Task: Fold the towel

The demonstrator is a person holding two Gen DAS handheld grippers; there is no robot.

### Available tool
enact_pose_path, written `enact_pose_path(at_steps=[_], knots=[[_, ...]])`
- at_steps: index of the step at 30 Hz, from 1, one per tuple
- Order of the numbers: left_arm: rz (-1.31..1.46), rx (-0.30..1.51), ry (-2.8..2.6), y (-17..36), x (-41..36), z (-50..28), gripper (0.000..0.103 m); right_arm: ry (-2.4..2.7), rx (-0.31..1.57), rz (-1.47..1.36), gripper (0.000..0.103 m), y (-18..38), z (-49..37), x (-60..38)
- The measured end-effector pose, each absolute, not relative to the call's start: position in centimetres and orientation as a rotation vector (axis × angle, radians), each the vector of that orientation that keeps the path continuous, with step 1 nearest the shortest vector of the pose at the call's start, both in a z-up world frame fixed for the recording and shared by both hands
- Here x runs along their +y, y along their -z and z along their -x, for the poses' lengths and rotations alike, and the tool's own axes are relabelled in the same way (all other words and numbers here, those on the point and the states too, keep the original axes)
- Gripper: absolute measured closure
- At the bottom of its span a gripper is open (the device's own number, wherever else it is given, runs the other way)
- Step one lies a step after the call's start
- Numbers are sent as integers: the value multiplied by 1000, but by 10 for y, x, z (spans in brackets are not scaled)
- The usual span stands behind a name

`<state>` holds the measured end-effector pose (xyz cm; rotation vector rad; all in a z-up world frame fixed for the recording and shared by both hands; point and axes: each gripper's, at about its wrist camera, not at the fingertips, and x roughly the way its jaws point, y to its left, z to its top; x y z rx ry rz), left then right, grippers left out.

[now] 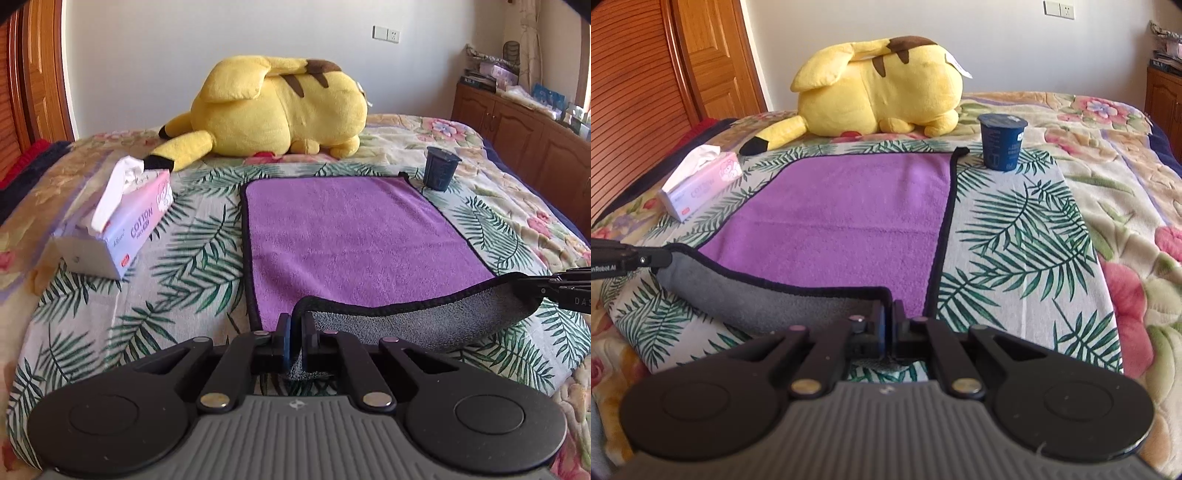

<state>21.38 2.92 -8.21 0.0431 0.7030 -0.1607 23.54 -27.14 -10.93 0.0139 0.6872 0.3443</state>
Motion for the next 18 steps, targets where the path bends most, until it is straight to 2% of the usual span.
enact_pose_path(at_steps=[18], knots=[[-43, 604, 182, 60, 25, -234, 103, -375, 569, 46, 99, 82, -256, -267]])
